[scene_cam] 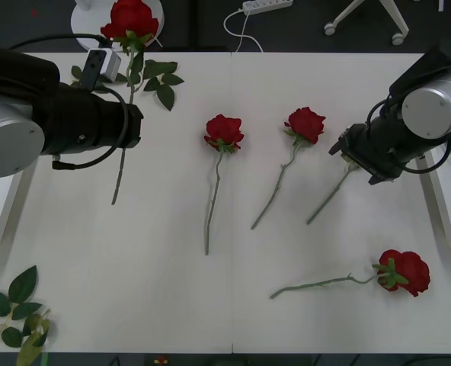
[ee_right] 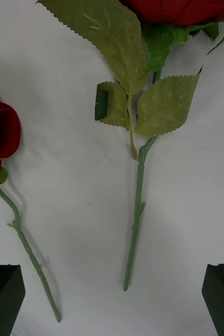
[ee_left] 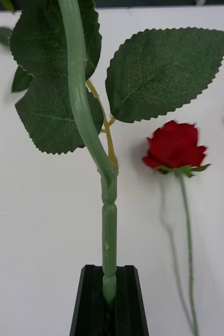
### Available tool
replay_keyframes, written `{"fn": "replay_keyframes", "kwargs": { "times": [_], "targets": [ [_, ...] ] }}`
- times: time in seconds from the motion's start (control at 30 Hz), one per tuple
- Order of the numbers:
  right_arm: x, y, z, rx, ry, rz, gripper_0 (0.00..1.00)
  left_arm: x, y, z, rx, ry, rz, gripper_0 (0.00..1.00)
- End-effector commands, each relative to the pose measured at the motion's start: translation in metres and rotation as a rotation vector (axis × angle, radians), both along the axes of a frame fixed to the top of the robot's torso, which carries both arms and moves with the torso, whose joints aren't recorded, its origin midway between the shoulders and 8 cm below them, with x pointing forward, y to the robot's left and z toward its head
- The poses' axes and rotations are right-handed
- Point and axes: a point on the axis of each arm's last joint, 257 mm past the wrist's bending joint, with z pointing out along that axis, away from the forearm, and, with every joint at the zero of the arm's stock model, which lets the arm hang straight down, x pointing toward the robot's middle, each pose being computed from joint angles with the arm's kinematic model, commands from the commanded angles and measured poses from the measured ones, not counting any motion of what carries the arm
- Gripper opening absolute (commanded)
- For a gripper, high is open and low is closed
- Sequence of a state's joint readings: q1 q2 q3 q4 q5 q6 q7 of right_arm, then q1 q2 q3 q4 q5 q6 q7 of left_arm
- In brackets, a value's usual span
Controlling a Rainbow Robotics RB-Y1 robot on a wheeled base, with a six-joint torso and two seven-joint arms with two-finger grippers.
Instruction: Place the red flowers into the right box and the blue flowers into the left box. If a person shows an open palm, hand one flower to the person first, then continue sorting.
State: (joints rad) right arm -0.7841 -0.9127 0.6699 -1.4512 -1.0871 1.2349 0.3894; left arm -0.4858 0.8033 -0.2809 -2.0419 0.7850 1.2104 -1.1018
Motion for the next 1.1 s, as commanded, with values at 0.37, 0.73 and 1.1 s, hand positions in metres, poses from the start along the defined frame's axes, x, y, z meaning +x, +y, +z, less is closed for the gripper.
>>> {"fn": "replay_keyframes", "kwargs": {
  "times": [0.37,0.73,1.1],
  "targets": [
    [0.044,0.019,-0.021,-0.097,-0.068,0.056,1.0,-0.049,-0.14,0.139,-0.392,-0.234,-0.139,0.0],
    [0.051,-0.004,-0.043,-0.161,-0.068,0.065,1.0,-0.065,-0.232,0.191,-0.583,-0.388,-0.129,0.0],
    [0.05,0.003,-0.066,-0.132,-0.038,0.047,1.0,-0.054,-0.287,0.207,-0.708,-0.418,-0.098,0.0]
  ]
}}
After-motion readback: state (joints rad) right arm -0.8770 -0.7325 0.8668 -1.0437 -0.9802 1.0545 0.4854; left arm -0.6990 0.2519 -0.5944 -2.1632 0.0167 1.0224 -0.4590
